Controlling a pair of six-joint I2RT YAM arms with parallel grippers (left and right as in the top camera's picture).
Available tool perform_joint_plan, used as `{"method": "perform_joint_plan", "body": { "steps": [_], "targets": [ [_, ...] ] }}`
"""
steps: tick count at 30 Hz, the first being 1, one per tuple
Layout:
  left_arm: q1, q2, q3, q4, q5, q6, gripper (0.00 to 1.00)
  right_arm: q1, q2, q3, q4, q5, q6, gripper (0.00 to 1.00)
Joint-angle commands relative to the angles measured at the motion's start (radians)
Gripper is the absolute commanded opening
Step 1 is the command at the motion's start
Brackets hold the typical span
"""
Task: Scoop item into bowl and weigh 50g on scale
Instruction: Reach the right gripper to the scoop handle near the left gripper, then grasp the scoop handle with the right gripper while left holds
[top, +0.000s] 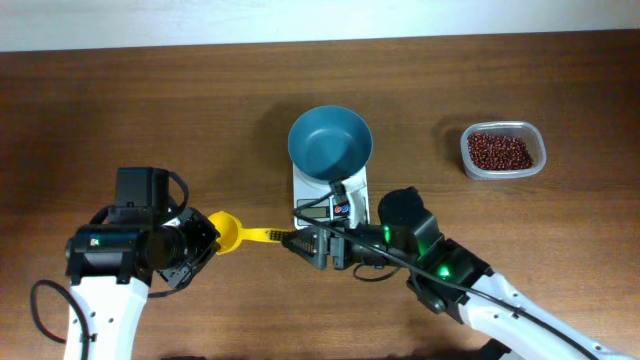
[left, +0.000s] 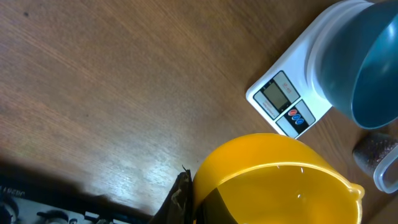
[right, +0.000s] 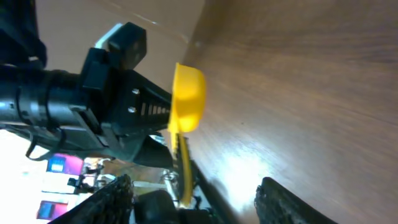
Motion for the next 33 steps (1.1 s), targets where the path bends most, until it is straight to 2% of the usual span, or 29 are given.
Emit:
{"method": "perform_joint_plan", "body": {
  "steps": [1,4,14,16,21,29,33],
  "targets": [
    [-0.002,0.002,0.008,-0.003,0.035,-0.013,0.0,0.039,0.026,0.018,0.043,0.032,0.024,0.59],
    [-0.006,0.002,0.008,-0.003,0.037,-0.013,0.0,0.042,0.036,0.018,0.043,0.039,0.025,0.5],
    [-0.031,0.002,0.008,-0.003,0.041,-0.013,0.0,0.042,0.039,0.018,0.089,0.039,0.024,0.44],
    [-0.064,0.002,0.008,0.005,0.04,-0.013,0.0,0.042,0.039,0.018,0.088,0.039,0.024,0.38],
    [-0.113,0.002,0.008,0.038,0.04,-0.013,0.0,0.042,0.039,0.018,0.087,0.036,0.024,0.31],
    [-0.117,0.002,0.008,0.045,0.04,-0.02,0.0,0.043,0.039,0.018,0.087,0.03,0.024,0.19],
    [-0.117,0.002,0.008,0.05,0.04,-0.02,0.0,0.043,0.039,0.018,0.083,0.026,0.024,0.09]
  ]
}}
